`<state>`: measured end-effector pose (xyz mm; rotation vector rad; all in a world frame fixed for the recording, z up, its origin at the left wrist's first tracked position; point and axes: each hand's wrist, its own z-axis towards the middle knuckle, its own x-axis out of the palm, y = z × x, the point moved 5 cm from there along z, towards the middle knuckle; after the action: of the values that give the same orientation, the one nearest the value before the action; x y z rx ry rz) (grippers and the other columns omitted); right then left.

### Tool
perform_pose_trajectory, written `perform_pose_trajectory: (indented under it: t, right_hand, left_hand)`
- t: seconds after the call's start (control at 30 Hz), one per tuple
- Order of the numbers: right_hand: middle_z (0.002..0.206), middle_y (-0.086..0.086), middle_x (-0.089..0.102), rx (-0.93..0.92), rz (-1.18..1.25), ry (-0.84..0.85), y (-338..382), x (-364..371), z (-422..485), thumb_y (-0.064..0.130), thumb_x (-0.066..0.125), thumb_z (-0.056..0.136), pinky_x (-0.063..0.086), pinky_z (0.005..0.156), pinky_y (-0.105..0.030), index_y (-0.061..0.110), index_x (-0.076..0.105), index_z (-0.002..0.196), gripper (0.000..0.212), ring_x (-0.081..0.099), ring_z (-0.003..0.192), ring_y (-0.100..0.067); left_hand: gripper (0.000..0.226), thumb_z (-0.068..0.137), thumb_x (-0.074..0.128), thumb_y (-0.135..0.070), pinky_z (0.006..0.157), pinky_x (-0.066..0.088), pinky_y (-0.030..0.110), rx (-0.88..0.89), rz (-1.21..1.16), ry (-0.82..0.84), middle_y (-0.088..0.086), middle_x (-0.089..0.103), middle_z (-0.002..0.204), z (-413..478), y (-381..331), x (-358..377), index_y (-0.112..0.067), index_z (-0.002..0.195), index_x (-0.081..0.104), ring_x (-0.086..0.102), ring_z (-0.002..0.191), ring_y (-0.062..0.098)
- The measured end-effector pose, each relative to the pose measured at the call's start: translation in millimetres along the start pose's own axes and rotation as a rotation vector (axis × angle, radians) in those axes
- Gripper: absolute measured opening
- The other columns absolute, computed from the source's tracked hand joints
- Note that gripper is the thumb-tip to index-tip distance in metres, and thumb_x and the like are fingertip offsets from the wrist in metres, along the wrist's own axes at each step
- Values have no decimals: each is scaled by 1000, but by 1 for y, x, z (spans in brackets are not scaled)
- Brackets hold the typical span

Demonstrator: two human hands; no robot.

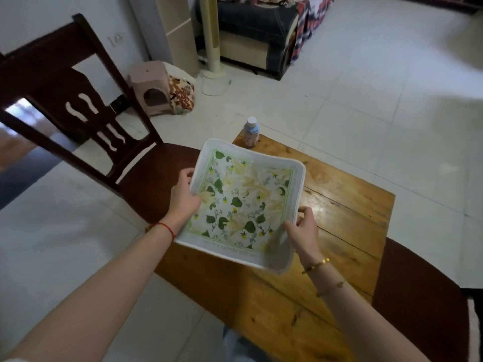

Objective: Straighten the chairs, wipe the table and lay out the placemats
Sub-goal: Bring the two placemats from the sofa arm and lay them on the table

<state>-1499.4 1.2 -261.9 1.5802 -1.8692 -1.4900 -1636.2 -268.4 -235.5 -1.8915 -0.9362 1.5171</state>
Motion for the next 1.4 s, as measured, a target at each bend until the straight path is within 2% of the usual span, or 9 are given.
perform_pose_trajectory:
  t: [0.1,0.2,0.37,0.63,0.8,0.97,1.03,1.17,1.4]
  right_hand:
    - [108,-6,63,62,-48,-47,-9,26,41,9,64,86,57,64,-29,13,46,113,33,66,92,-20]
    - [108,-6,59,122,-64,-62,-25,48,76,6,65,85,59,68,-34,13,44,110,33,64,94,-22]
    - [107,-6,60,220,-54,-96,-61,84,126,6,67,84,59,65,-33,13,44,109,35,65,92,-21]
    - [103,-2,58,283,-6,-184,-98,114,153,2,66,84,59,81,-41,12,45,113,37,63,100,-23]
    - [110,-9,61,270,2,-168,-108,125,161,8,66,86,59,80,-42,9,43,116,37,64,98,-24]
    - [101,-2,57,273,14,-195,-114,130,161,3,62,88,55,72,-29,8,41,117,35,61,95,-20]
    - [93,5,53,266,7,-211,-114,131,160,3,63,88,53,67,-25,7,42,117,36,60,90,-17]
    - [94,6,54,257,19,-195,-114,138,159,4,64,88,54,65,-24,8,42,118,37,61,89,-16]
    - [112,-9,60,248,2,-219,-113,149,167,2,62,88,57,70,-27,8,40,119,38,65,97,-23]
  left_hand:
    - [57,88,57,7,71,53,21,18,30,80,-5,58,111,51,20,23,-20,135,38,63,101,18]
    - [60,88,54,8,64,48,13,33,58,154,-4,56,116,94,40,51,-22,137,35,60,101,15]
    - [66,88,56,8,60,53,16,53,77,291,-6,53,116,158,74,94,-24,139,30,62,99,15]
    - [63,90,64,-8,69,54,20,136,120,457,-8,54,114,208,108,129,-25,141,32,63,98,13]
    - [62,90,64,-6,68,48,15,169,150,462,-3,55,114,227,123,140,-19,142,34,60,99,12]
    - [64,87,64,-2,95,53,41,193,208,418,6,53,128,233,136,144,-18,143,37,57,115,20]
    - [63,88,63,-2,99,51,41,240,265,380,7,50,129,234,137,144,-18,144,39,53,116,20]
    - [59,90,58,-1,88,43,25,305,308,307,3,47,120,234,133,142,-19,143,41,46,105,10]
    - [47,88,61,-3,83,44,28,330,408,364,9,49,117,239,143,137,-20,131,51,50,104,19]
